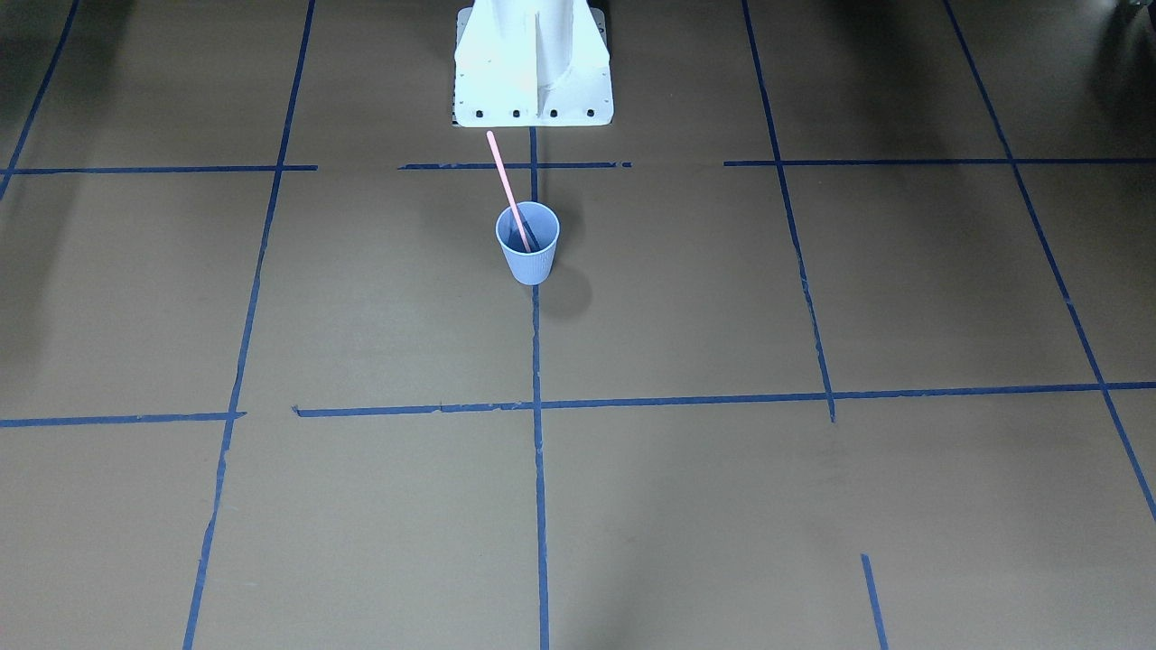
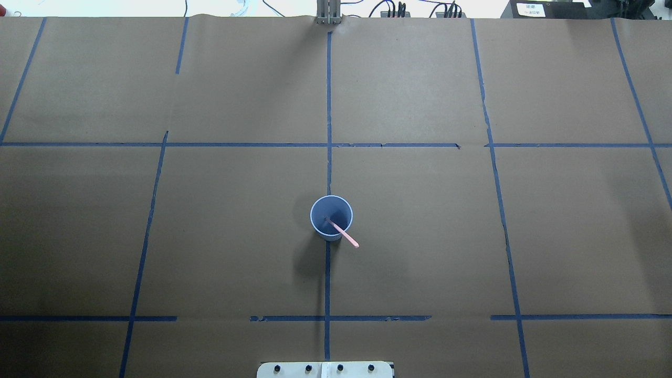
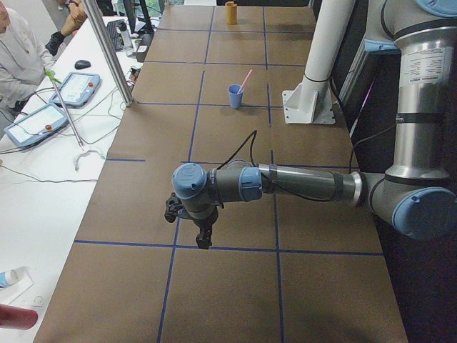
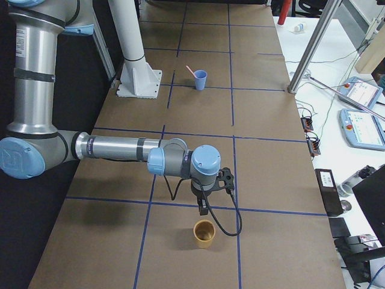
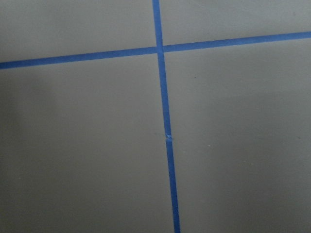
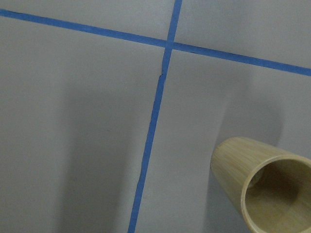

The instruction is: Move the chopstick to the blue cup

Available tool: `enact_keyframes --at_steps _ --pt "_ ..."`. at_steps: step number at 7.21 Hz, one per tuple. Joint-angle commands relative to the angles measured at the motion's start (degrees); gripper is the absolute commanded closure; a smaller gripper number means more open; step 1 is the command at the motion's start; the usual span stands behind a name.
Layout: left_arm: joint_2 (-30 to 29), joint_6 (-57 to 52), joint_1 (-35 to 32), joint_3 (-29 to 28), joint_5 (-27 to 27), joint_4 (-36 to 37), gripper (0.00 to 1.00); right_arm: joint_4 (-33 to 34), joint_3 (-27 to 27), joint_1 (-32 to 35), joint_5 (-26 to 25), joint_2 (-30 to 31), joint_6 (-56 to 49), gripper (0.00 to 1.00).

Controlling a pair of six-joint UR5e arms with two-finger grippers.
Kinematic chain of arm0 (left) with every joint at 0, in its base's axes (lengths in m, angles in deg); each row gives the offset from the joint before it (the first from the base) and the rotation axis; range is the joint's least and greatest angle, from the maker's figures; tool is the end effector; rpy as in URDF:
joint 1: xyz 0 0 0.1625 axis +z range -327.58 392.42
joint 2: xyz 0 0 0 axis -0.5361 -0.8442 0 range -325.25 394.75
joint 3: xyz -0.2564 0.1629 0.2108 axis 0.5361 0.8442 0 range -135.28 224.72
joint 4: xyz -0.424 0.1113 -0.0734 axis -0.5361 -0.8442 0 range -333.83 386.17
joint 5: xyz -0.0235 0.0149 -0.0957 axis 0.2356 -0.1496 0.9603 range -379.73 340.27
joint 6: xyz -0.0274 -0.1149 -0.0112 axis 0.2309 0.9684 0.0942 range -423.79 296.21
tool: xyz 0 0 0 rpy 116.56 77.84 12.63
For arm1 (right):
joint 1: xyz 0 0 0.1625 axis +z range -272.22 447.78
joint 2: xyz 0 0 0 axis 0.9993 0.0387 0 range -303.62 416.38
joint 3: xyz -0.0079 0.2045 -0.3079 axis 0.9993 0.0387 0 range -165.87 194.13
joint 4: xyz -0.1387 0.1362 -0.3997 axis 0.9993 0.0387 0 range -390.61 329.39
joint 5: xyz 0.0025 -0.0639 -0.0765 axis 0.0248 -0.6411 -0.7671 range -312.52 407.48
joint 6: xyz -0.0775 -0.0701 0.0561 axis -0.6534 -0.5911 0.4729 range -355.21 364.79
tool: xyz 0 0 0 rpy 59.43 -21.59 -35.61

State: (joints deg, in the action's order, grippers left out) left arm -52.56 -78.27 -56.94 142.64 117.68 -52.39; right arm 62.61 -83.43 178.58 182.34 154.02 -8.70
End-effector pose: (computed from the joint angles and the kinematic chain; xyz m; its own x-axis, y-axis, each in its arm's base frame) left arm -0.0404 -0.4958 0.5838 0.6533 0.1788 -0.7357 -0.1802 0.9805 0.0784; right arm 0.0562 -0.4689 0.6192 0.6919 -0.1839 0.6982 0.1518 0.9824 0.1084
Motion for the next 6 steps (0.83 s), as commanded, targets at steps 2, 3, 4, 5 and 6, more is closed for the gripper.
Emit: enact_keyframes --at_steps 2,3,4,5,6 --pt "0.12 -2.31 -0.02 0.43 0.05 -0.46 0.00 1.01 0.00 -0.09 0.15 -0.86 -0.22 0.01" --pt "0.12 -2.22 -0.02 -0.27 -0.21 -0.54 0.00 1.01 -0.09 -0.09 -0.29 -0.87 -0.40 0.01" --pt "0.04 -2.31 -0.02 0.86 -0.04 -0.63 0.00 0.92 -0.26 -0.09 -0.38 -0.78 -0.40 0.01" --pt "-0.05 -2.31 -0.02 1.39 -0.39 -0.81 0.00 0.92 -0.26 -0.09 -0.38 -0.78 -0.40 0.01" --pt "-0.05 -2.66 0.06 1.40 -0.31 -0.81 0.00 0.75 -0.18 0.00 -0.03 -0.69 -0.31 0.01"
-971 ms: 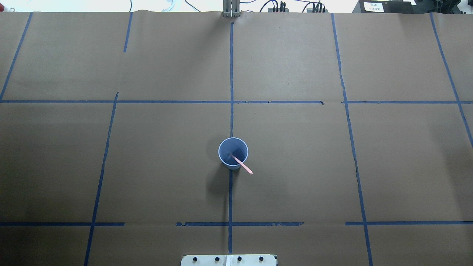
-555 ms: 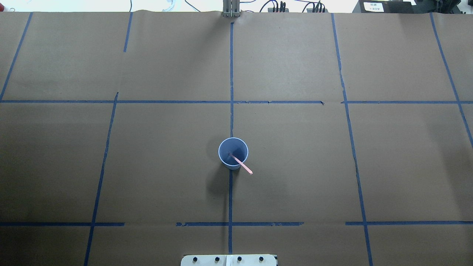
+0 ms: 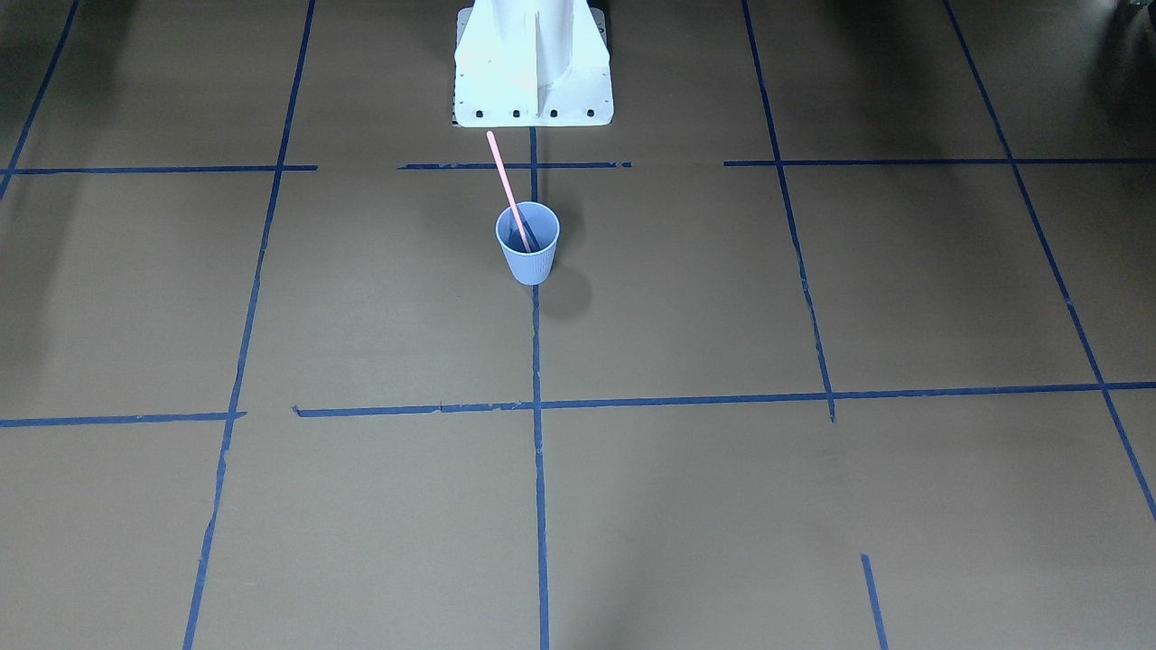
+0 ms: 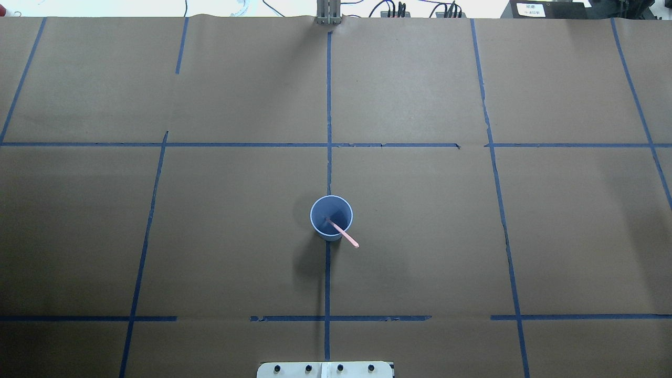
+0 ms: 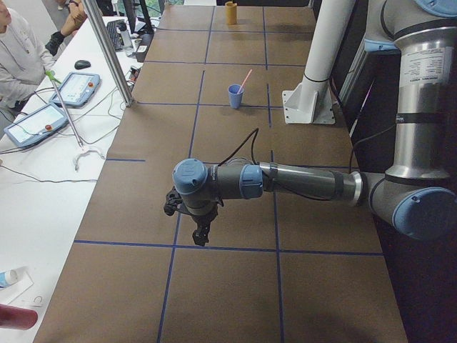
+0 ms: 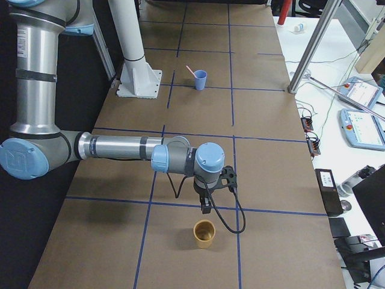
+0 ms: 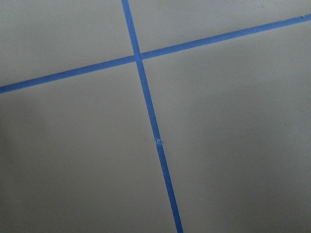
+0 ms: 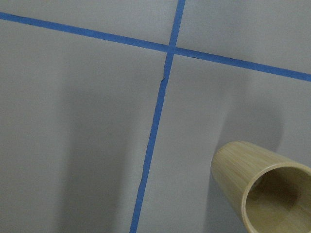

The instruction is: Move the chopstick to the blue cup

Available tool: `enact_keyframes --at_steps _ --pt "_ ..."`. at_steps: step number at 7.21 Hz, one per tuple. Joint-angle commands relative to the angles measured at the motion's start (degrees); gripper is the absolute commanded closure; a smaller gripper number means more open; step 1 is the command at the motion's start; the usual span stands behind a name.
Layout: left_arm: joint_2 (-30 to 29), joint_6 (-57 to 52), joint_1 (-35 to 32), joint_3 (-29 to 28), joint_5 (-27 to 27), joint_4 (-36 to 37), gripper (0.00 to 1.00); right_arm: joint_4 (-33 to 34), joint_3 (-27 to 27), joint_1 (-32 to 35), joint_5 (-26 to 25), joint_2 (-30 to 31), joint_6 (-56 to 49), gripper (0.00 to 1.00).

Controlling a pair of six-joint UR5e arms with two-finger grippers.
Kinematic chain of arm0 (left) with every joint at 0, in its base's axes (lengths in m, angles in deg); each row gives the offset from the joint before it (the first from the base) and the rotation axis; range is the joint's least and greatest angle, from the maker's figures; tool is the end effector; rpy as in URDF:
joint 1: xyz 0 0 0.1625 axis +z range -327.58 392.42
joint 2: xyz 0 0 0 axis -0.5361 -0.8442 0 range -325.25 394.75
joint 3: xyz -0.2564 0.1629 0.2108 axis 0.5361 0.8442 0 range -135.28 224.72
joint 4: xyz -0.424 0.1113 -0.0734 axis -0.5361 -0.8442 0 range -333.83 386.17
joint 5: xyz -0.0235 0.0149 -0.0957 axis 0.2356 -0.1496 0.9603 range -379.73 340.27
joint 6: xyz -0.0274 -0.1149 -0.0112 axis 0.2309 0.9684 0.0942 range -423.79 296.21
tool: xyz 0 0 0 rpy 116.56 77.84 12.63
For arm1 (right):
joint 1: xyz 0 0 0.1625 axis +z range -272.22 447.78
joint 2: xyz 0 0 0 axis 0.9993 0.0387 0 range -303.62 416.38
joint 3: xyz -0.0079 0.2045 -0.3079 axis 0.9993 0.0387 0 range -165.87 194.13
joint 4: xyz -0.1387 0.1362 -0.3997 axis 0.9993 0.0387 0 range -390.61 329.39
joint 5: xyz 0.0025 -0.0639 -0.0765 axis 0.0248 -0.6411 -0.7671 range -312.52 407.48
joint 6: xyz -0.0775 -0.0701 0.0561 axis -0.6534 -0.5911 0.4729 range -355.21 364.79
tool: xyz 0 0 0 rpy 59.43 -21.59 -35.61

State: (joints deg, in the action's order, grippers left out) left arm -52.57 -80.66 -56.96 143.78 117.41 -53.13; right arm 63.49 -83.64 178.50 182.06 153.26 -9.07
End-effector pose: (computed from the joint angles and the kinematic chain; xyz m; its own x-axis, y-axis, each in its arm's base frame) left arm -0.0409 -0.4979 0.5727 0.6483 0.2436 -0.7213 -0.2079 0.9681 0.1401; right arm 0.0560 -0.4739 0.6129 0.6940 -0.1925 0.6938 0.1584 0.9808 0.1137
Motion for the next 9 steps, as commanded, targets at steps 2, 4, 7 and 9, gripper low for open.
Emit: enact_keyframes --at_steps 2,4,7,9 --pt "-0.04 -0.36 0.08 -0.53 -0.39 0.02 0.00 -0.06 0.47 -0.10 0.60 -0.02 0.50 0.01" --pt "0.22 -0.27 0.08 -0.89 -0.56 0.37 0.00 -0.06 0.91 -0.01 0.95 0.16 0.42 0.01" --pt "0.13 -0.36 0.08 -0.19 -0.48 0.11 0.00 -0.06 1.09 -0.10 0.95 0.33 1.12 0.01" --pt "-0.04 -0.36 0.08 0.34 -0.56 0.11 0.00 -0.23 0.57 -0.01 2.34 0.34 1.29 0.01"
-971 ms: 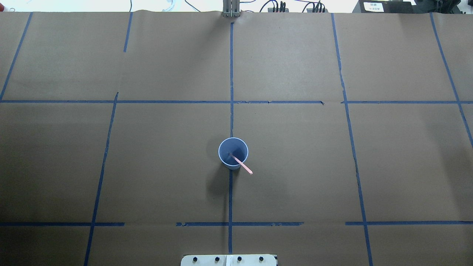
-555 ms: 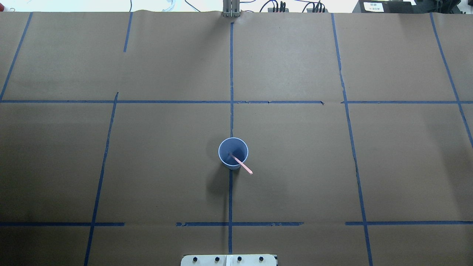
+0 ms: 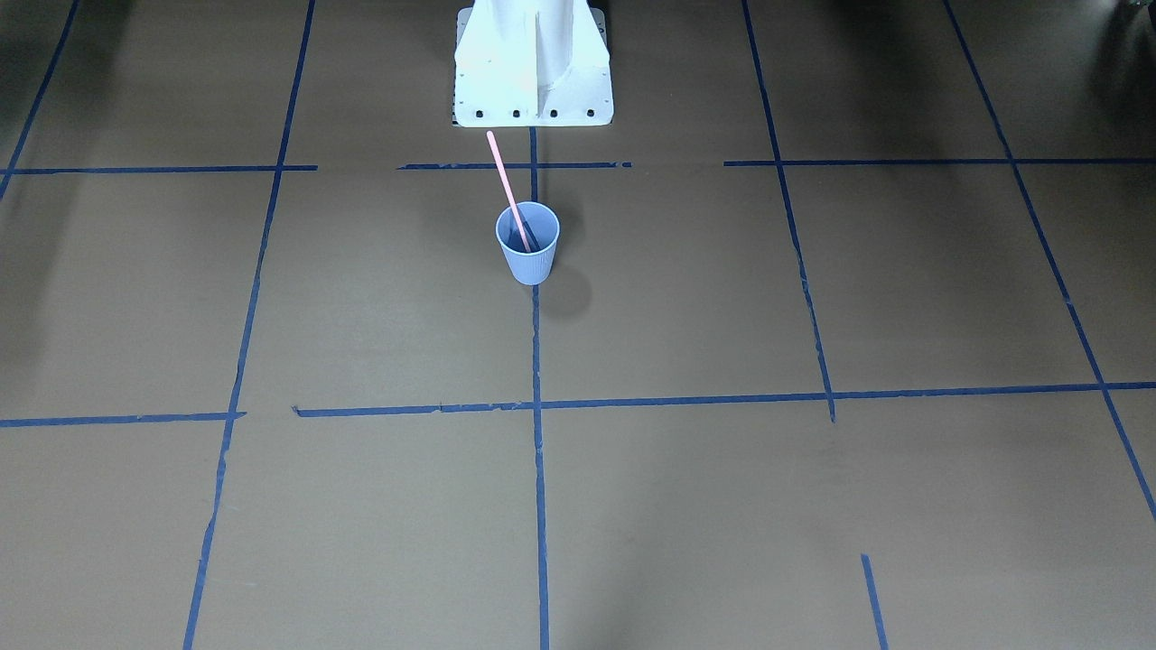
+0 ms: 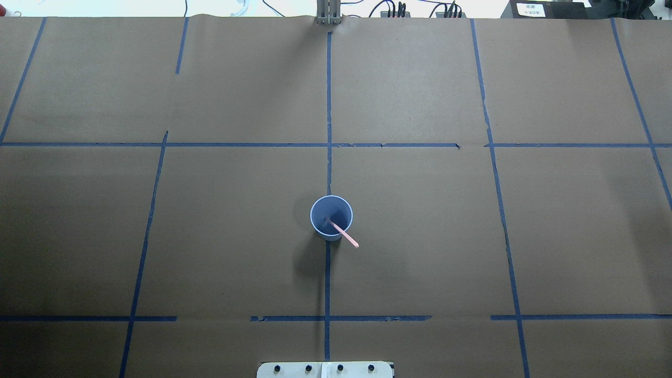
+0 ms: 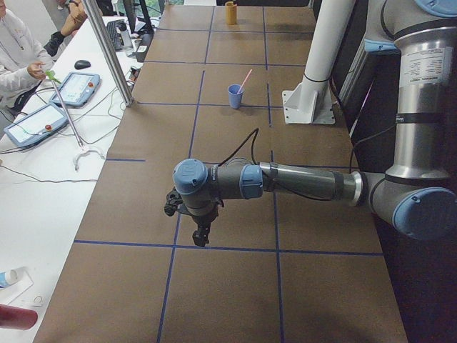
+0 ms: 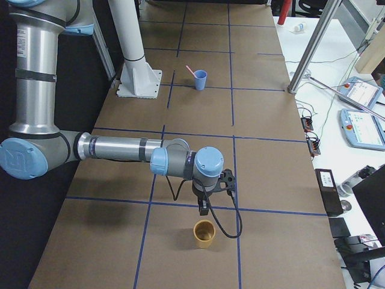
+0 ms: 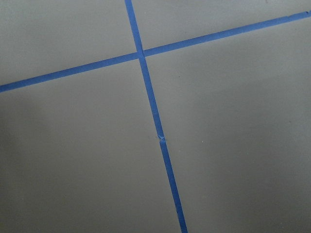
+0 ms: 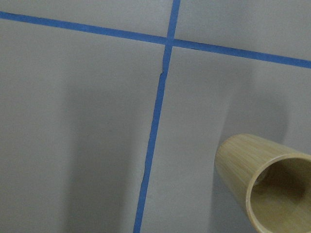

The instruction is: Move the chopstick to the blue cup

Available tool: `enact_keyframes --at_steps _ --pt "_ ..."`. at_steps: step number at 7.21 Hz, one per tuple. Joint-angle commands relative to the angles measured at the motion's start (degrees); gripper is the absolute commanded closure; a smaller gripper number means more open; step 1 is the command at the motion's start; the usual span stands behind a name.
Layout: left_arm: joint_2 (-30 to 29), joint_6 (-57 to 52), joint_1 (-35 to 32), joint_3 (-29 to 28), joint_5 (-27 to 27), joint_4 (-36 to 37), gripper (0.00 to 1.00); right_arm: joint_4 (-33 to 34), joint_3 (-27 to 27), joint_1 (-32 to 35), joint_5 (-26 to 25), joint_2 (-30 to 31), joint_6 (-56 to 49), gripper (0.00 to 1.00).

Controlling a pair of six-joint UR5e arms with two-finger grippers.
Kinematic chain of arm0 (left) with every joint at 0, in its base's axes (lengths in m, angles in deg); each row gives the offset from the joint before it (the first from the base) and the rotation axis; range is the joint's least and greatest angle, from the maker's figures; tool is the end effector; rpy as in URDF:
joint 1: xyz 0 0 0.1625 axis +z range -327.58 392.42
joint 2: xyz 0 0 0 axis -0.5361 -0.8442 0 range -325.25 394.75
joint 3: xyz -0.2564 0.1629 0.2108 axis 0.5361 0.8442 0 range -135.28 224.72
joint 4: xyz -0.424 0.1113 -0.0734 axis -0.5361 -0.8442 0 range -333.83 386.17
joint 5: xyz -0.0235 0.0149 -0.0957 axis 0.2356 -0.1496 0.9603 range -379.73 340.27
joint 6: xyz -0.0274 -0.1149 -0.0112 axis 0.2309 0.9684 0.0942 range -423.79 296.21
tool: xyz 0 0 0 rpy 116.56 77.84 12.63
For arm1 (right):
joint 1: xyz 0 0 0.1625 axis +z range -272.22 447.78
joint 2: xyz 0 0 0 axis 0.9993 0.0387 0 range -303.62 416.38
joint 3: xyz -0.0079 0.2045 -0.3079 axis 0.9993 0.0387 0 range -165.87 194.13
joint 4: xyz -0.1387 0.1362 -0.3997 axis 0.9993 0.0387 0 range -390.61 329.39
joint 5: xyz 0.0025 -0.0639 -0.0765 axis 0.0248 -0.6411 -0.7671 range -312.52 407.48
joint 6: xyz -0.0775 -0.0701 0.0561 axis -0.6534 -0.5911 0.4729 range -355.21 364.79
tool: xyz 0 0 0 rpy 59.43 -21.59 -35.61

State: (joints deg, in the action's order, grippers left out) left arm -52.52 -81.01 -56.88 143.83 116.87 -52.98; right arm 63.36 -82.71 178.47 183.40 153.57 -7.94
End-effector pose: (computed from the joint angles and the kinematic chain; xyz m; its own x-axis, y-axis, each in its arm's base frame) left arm -0.0410 -0.4974 0.5737 0.6533 0.2491 -0.7150 -0.2152 0.9665 0.1401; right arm 0.0537 -0.4704 0.6217 0.6805 -0.1589 0.7153 0.1415 0.9863 0.0845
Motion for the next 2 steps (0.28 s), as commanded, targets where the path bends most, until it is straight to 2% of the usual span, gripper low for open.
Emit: enact_keyframes --at_steps 1,2 --pt "-0.52 0.00 0.00 0.47 -0.02 -0.04 0.00 -0.18 -0.36 -0.07 2.32 -0.24 0.17 0.01" --pt "0.08 0.00 -0.09 1.51 -0.02 0.13 0.00 -0.27 -0.45 -0.07 2.33 -0.41 0.08 0.01"
